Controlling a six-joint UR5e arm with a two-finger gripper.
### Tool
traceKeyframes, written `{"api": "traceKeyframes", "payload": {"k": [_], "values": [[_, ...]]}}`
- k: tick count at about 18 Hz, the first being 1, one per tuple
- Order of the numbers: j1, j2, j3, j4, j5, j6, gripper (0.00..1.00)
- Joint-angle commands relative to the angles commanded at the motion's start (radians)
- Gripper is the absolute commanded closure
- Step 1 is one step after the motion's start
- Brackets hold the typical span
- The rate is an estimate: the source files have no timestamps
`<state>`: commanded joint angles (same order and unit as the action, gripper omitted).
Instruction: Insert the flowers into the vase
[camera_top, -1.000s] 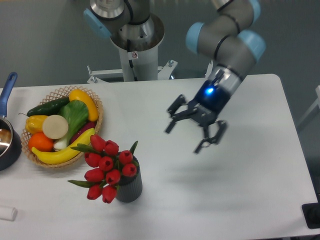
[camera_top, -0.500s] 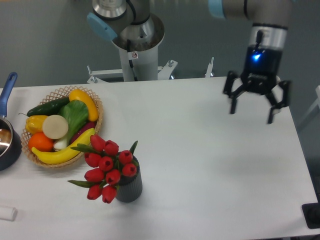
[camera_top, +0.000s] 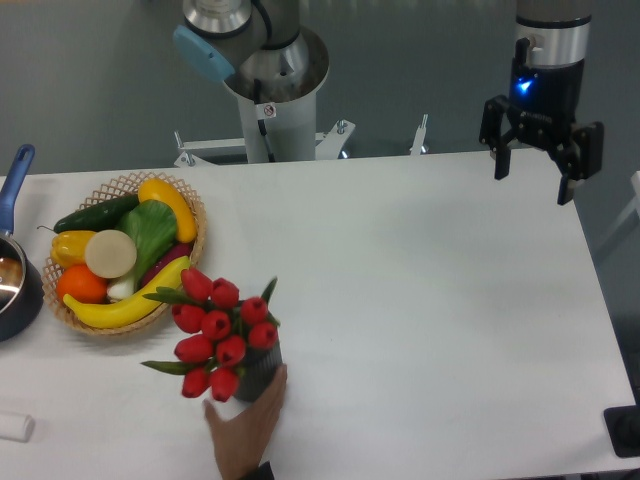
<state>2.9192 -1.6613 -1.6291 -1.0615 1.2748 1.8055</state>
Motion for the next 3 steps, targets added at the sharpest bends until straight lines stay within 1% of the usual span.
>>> {"api": "traceKeyframes", "payload": {"k": [3], "values": [[0.000,0.000,-0.003,0.003,-0.003,0.000,0.00]]}}
